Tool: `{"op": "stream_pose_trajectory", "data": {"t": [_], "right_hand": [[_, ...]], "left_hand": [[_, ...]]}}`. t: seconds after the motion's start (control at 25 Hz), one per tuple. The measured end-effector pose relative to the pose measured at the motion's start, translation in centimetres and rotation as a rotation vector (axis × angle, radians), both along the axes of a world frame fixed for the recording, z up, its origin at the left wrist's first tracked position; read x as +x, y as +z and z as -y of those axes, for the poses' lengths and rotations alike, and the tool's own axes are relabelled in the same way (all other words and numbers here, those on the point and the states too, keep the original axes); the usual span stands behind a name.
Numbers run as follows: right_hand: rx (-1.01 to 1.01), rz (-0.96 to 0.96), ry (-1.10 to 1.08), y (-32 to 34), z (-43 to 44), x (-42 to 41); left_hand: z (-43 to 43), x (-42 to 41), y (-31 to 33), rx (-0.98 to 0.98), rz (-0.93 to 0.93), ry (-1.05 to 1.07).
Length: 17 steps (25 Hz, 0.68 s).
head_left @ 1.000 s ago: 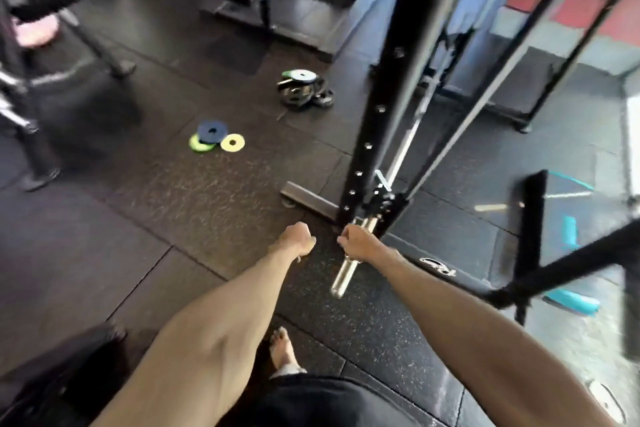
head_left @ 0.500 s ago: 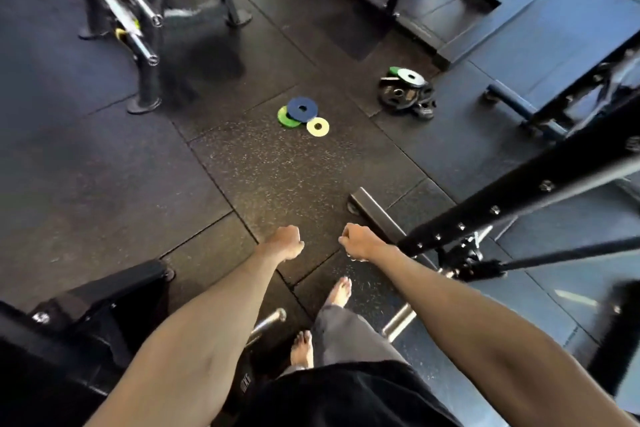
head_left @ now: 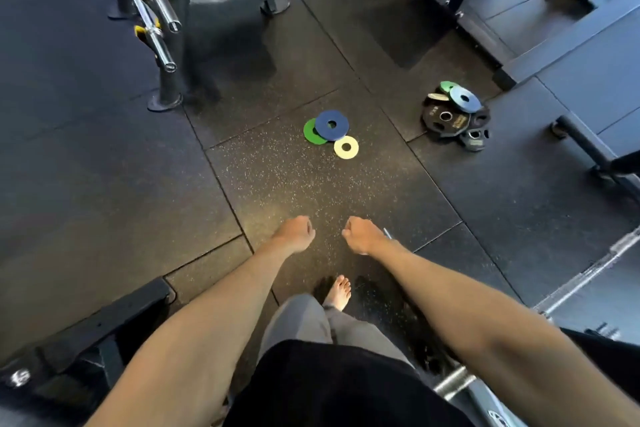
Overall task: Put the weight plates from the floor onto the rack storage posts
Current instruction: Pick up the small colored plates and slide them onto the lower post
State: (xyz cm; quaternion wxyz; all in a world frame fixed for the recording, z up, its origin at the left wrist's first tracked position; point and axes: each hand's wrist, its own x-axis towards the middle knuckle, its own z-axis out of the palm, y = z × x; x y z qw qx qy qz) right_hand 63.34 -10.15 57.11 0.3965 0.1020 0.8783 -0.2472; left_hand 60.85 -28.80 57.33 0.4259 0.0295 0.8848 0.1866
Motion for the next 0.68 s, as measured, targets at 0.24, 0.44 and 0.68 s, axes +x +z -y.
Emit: {"op": "stream_pose_trajectory", "data": {"t": [0.24, 0.44, 0.68], "right_hand": [[-0.018, 0.06, 0.03, -1.3, -0.8, -11.6], [0.029, 0.112, -0.03, -2.7, -0.9, -20.9], [0.013, 0.132, -0.192, -5.1, -0.3, -30.9]], "left_hand": [[-1.1, -11.6, -1.1, -0.033, 0.005, -0.032], [0.1, -22.0, -4.0, -0.067, 0.028, -0.123], [1.0, -33.2, -6.5, -0.073, 0.109, -0.126]]}}
